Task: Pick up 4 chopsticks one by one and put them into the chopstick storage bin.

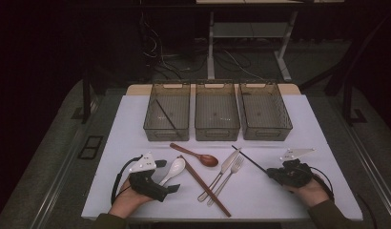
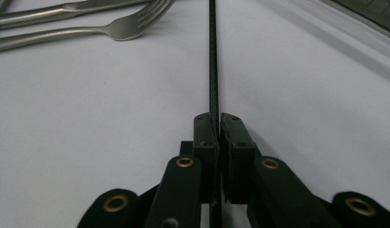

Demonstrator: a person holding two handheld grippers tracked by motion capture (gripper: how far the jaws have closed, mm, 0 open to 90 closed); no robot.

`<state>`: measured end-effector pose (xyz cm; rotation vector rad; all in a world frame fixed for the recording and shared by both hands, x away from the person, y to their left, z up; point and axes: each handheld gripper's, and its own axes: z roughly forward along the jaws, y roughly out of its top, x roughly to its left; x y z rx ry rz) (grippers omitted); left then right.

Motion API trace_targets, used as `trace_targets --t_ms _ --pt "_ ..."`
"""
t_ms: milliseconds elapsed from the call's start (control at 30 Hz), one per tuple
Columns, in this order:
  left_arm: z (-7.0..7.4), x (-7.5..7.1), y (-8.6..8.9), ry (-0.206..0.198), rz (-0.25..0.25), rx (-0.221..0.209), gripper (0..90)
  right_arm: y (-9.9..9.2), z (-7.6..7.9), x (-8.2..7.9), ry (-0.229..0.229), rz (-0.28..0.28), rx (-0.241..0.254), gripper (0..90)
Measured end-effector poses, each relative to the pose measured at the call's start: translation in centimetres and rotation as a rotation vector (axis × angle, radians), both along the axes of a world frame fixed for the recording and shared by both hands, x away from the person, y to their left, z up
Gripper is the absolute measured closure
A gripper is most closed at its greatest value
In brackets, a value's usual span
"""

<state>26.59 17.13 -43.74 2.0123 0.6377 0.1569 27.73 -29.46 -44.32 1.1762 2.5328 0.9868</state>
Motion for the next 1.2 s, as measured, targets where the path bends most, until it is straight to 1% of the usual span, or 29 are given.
trace_targets --t_ms 133,167,433,667,967,1200 --pt "0.0 0.0 0.0 0.0 0.001 0.001 0.0 -0.3 0.3 0.0 -0.007 -0.001 0.015 85.3" --pt "0.0 0.0 0.0 0.0 0.001 0.001 0.0 -0.4 0.4 0.0 -0.017 0.0 0.017 85.3" --pt "0.0 0.0 0.0 -0.002 0.003 0.0 0.0 -1.0 0.9 0.0 -0.02 -0.008 0.039 85.3" --pt "0.0 0.0 0.1 0.0 0.003 0.004 0.0 -1.4 1.4 -0.1 -0.041 -0.011 0.065 85.3" --pt "0.0 0.0 0.1 0.0 0.005 -0.001 0.0 -1.9 1.6 -0.1 -0.046 -0.014 0.052 85.3" --pt "0.0 0.0 0.2 -0.001 0.006 0.001 0.0 -2.4 1.7 0.0 -0.049 -0.023 0.06 85.3"
